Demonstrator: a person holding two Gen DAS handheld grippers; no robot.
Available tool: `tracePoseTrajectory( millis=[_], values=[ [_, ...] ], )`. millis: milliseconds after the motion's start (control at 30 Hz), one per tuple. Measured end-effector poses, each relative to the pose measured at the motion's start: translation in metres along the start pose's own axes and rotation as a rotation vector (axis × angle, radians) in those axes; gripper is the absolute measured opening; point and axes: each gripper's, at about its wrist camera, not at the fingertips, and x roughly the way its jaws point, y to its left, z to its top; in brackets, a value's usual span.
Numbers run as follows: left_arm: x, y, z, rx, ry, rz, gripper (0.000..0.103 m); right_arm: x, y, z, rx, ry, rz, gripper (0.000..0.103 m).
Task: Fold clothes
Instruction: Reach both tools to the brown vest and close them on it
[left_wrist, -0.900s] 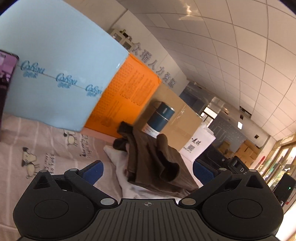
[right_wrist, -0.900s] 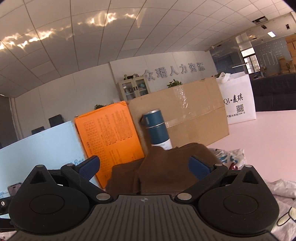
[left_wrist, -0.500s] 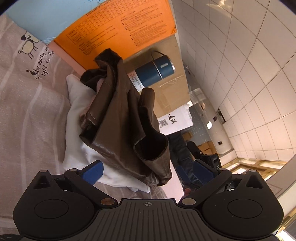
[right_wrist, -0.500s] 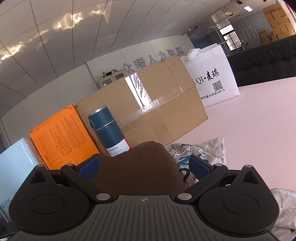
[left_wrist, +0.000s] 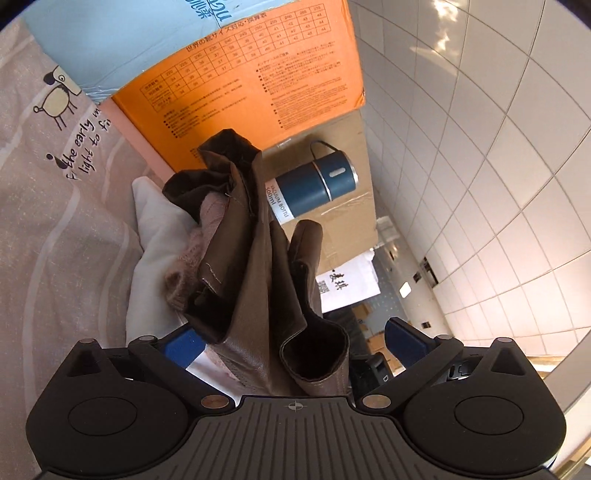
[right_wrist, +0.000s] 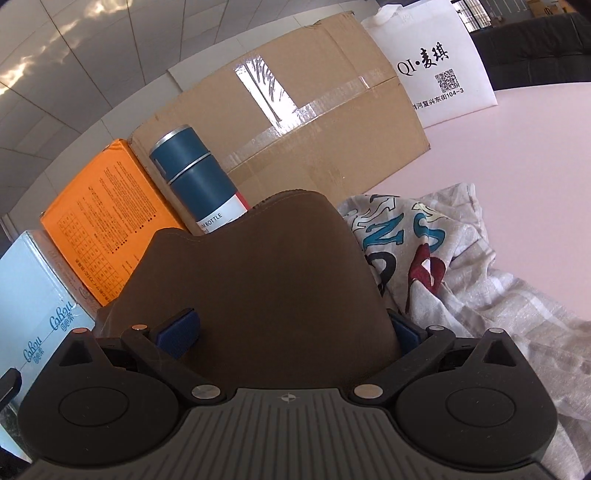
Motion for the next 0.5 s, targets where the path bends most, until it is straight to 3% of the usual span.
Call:
tracePoseTrajectory(
  millis=[100, 267, 400, 500],
  values=[
    [-0.004, 0.003, 0.003, 0.008, -0.036, -0.003, 0.103, -0.014, -0.005, -0.001, 0.085, -0.010, 0.112, 0.103],
    [-0.007, 0.002, 0.012, 0.017, -0.117, -0.007, 0.103, -0.047, 0.010, -0.005, 0.037, 0.024, 0.360, 0.103],
    [-0.010, 0.011, 0.023, 0.008, -0.165, 0.039, 0.103, -0.045, 0.018, -0.009, 0.041, 0.044, 0.346, 0.103],
    [-0.014, 0.023, 0.034, -0.053, -0.202, 0.047, 0.103, -0.042, 0.025, -0.012, 0.045, 0.059, 0.333, 0.103]
  ],
)
